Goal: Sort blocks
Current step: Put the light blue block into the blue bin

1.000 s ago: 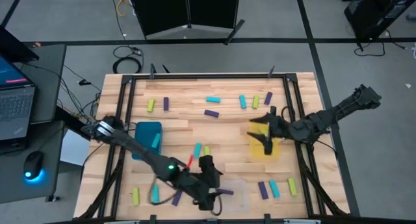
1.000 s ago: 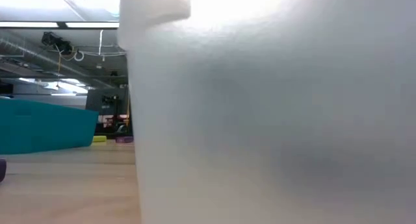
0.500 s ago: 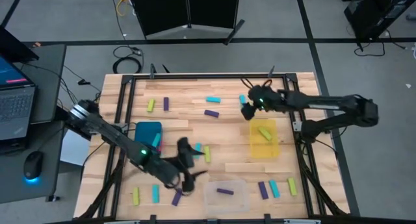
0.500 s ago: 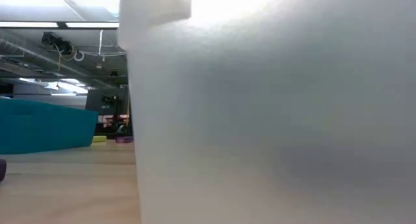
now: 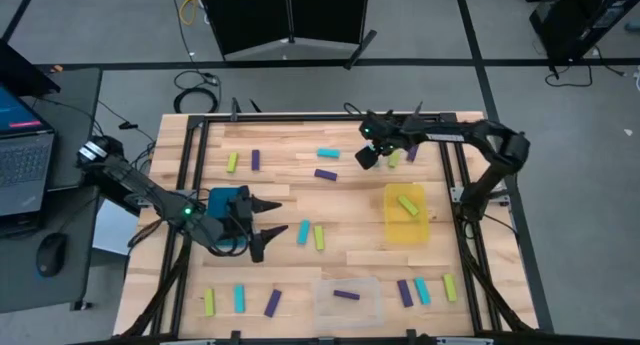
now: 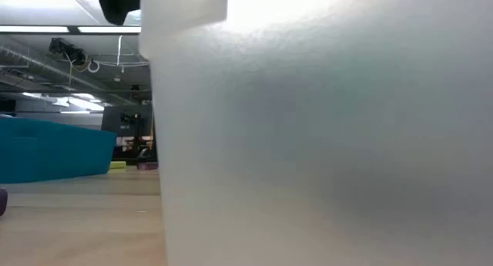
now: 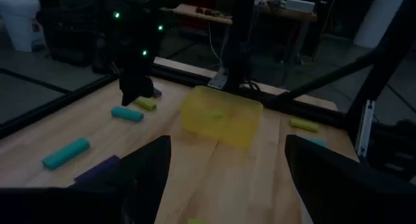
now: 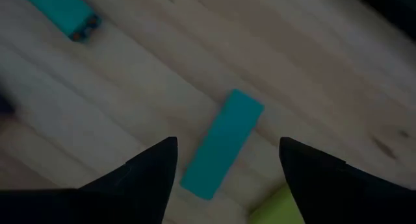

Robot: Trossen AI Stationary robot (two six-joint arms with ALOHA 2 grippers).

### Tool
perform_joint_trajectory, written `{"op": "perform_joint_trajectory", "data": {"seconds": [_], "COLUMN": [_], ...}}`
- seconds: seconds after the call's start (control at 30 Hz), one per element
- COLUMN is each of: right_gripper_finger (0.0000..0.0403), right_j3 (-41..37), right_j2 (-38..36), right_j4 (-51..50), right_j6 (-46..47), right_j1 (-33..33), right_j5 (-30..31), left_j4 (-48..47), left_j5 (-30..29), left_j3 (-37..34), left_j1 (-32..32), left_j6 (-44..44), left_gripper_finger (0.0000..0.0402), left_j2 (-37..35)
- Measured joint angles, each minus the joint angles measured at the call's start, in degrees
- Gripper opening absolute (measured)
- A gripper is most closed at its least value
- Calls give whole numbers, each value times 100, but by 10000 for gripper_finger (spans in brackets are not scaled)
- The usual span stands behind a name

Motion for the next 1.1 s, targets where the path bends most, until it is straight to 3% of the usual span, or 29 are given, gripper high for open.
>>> {"op": "perform_joint_trajectory", "data": {"seconds": [0.23, 0.4, 0.7, 1.03, 1.1], "right_gripper_finger": [336, 337, 266, 118, 112], "right_j3": [117, 112, 134, 128, 124], "right_j2": [449, 684, 968, 973, 973], "right_j4": [-68, -91, -41, -79, -87], "right_j6": [148, 224, 255, 286, 295], "right_j1": [-78, -84, -82, -69, -69], "right_j5": [-239, -227, -302, -426, -407], "left_j4": [19, -9, -23, 410, 629], "left_j5": [-48, -56, -67, -155, -181], "left_j3": [-50, -50, -50, -48, -48], "left_j1": [0, 0, 0, 0, 0], "left_j6": [15, 26, 15, 4, 16], "left_gripper_finger": [307, 307, 307, 307, 307], "left_j2": [-31, -26, -26, -20, -20]}}
